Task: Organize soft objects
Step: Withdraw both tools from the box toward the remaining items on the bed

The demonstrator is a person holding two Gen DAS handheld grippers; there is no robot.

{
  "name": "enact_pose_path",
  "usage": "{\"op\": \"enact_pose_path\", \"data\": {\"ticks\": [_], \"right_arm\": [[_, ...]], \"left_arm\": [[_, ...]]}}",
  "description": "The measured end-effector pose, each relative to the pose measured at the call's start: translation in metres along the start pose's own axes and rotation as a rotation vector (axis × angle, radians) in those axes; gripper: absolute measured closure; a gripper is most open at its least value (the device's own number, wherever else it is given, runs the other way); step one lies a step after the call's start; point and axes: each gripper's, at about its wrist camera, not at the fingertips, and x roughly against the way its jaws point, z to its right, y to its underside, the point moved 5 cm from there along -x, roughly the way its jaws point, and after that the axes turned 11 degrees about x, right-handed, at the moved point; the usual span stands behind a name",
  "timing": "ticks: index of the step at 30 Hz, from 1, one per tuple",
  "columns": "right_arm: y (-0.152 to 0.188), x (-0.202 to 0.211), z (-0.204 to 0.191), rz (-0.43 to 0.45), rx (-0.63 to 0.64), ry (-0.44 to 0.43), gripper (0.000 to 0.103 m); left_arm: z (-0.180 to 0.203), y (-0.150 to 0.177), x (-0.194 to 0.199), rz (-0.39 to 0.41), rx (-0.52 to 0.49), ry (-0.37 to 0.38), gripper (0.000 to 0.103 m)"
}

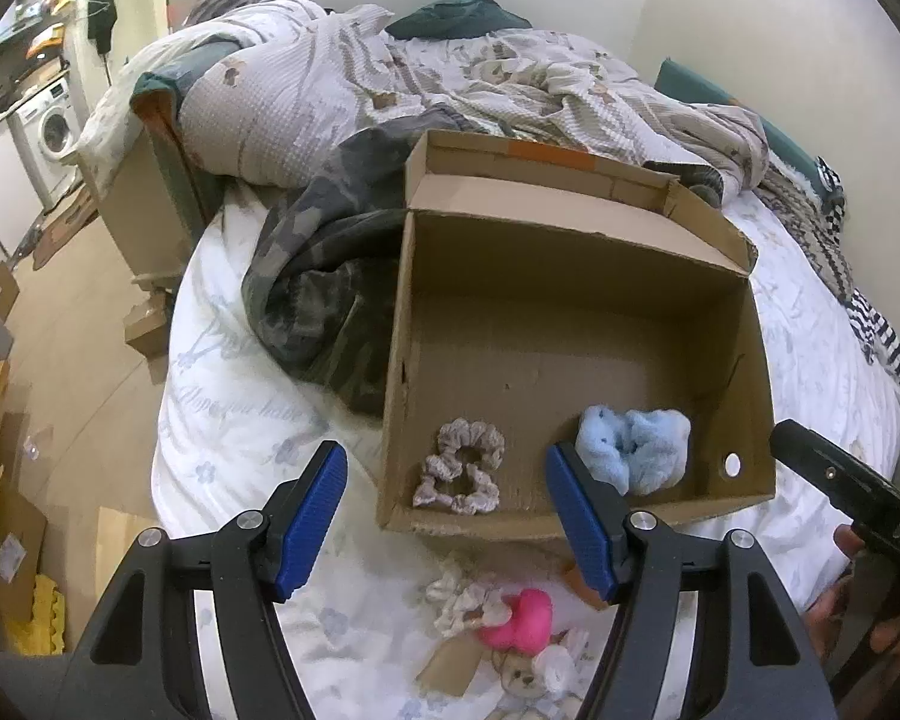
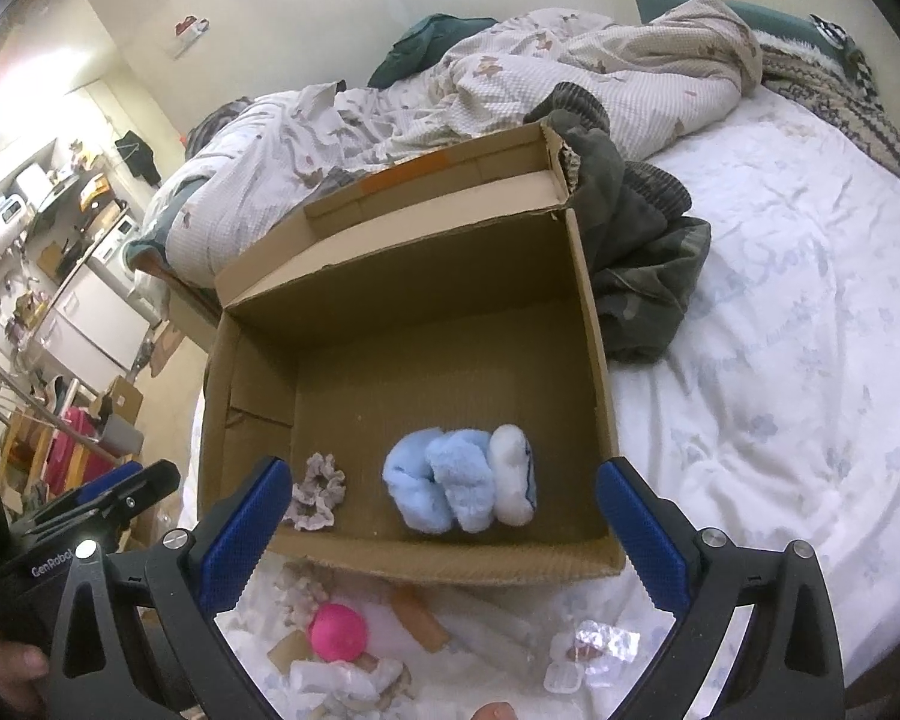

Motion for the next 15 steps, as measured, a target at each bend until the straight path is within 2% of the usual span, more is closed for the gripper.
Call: {"op": "enact_pose_path", "data": {"ticks": [9, 13, 15], "right_arm": [[0.017, 0.011, -0.003, -0.025, 0.006, -0.012, 0.0], [0.027, 0.01, -0.002, -0.071, 0.015, -0.005, 0.0], [0.032, 0.007, 0.0, -0.1, -0.002, -0.035, 0.0]], "left_arm": [[-0.022, 0.021, 0.003, -0.019, 0.002, -0.046, 0.037], [-0.039, 0.032, -0.009, -0.08, 0.007, -0.079, 0.037], [-0.05, 0.042, -0.022, -0.151, 0.012, -0.091, 0.037]]}}
